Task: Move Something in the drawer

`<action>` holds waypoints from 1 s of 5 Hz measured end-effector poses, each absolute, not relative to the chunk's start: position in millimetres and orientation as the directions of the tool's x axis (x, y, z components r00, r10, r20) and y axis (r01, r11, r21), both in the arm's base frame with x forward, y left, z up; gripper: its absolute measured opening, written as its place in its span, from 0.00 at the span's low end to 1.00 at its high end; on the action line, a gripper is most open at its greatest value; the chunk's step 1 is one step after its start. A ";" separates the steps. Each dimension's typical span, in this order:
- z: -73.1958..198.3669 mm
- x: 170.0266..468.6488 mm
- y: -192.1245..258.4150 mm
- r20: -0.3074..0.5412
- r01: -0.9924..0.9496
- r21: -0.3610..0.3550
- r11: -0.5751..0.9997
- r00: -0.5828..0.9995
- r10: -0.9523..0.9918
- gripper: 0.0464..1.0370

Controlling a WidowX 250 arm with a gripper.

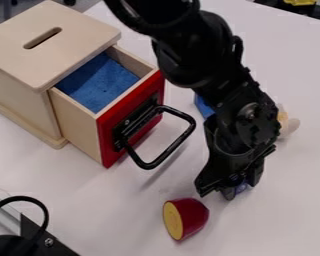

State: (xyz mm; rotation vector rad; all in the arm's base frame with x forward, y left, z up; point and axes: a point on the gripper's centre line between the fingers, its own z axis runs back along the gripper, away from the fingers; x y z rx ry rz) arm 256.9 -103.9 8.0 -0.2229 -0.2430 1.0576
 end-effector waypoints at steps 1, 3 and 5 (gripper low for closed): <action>17.1 254.8 -97.8 0.111 -0.792 -0.275 0.545 0.537 0.836 0.35; 61.8 256.6 -86.9 0.117 -0.659 -0.185 0.729 0.722 0.682 0.35; 126.9 238.2 -39.1 0.066 -0.568 -0.137 0.812 0.812 0.580 0.35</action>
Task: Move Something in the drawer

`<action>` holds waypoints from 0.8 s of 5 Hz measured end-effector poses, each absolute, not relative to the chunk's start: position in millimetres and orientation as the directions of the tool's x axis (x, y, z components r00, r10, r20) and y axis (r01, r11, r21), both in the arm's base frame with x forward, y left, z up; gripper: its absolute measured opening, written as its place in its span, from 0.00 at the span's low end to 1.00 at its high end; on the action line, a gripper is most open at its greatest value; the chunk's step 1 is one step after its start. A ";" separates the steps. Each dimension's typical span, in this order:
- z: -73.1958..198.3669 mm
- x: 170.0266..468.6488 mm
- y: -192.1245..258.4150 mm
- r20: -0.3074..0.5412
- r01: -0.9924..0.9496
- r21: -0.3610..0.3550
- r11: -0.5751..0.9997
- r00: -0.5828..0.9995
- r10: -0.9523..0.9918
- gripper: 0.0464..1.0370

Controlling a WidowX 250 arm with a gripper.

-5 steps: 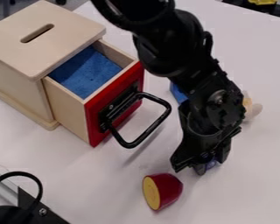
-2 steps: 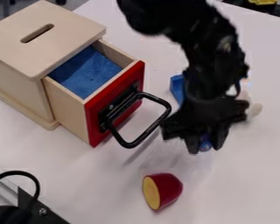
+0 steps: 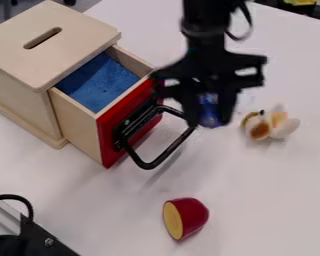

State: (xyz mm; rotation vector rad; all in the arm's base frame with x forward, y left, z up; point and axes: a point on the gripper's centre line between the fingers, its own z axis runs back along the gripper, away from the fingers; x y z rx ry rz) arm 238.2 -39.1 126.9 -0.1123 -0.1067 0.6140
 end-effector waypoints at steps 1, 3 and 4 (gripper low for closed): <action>139.3 224.3 -10.2 0.046 -0.540 -0.097 0.836 0.837 0.546 0.35; 126.2 221.7 47.9 0.052 -0.528 -0.112 0.842 0.843 0.535 0.35; 113.8 225.1 67.7 0.068 -0.572 -0.114 0.812 0.811 0.581 0.35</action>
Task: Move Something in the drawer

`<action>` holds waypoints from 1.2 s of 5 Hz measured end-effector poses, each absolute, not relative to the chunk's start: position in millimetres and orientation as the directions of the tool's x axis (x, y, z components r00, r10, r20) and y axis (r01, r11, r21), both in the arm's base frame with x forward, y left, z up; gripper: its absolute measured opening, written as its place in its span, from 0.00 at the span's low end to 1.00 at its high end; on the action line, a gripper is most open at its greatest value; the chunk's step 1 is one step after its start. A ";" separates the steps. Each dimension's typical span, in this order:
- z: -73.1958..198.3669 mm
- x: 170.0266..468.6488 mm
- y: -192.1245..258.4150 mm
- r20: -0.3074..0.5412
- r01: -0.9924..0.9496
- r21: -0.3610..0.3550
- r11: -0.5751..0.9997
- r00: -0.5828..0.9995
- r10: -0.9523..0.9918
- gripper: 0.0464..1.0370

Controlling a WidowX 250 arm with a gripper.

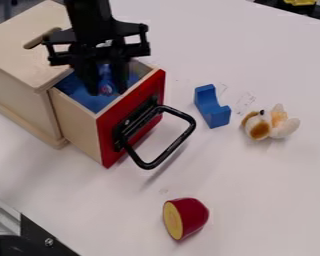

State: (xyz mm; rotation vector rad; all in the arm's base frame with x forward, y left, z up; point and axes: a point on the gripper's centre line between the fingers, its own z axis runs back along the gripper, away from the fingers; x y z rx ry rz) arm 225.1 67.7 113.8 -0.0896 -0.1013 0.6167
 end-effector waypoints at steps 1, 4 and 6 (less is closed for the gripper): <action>103.9 228.3 81.8 0.096 -0.636 -0.113 0.764 0.758 0.645 0.35; 69.6 241.8 90.6 0.058 -0.817 -0.121 0.564 0.561 0.826 0.35; 65.5 246.7 86.9 0.047 -0.846 -0.133 0.515 0.514 0.856 0.74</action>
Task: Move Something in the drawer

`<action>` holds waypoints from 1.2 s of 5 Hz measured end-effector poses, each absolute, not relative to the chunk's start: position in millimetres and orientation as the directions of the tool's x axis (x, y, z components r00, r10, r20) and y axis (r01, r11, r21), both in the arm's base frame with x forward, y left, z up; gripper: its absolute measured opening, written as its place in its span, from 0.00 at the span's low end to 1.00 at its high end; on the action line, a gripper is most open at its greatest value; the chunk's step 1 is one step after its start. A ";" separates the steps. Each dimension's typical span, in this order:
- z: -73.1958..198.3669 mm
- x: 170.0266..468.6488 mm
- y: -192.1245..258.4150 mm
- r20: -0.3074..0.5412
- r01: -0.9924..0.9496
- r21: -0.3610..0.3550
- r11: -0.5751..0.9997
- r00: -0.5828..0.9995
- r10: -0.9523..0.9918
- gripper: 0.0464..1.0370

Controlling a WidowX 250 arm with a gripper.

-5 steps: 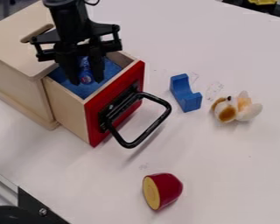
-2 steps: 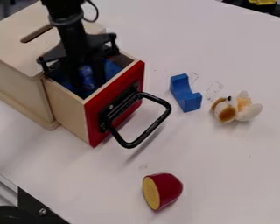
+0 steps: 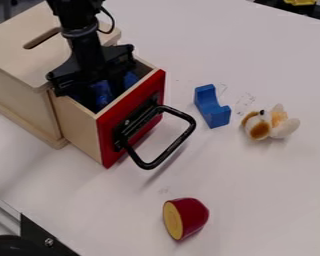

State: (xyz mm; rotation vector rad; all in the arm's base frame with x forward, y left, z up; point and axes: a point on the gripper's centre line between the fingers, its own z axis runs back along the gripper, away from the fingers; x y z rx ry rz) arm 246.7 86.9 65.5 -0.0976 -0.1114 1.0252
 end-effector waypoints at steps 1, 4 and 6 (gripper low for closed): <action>66.0 248.8 85.9 0.051 -0.852 -0.140 0.505 0.503 0.863 0.95; 96.8 237.8 79.5 0.076 -0.841 -0.164 0.516 0.511 0.857 0.96; 153.3 230.8 74.8 0.172 -0.819 -0.158 0.552 0.528 0.832 0.96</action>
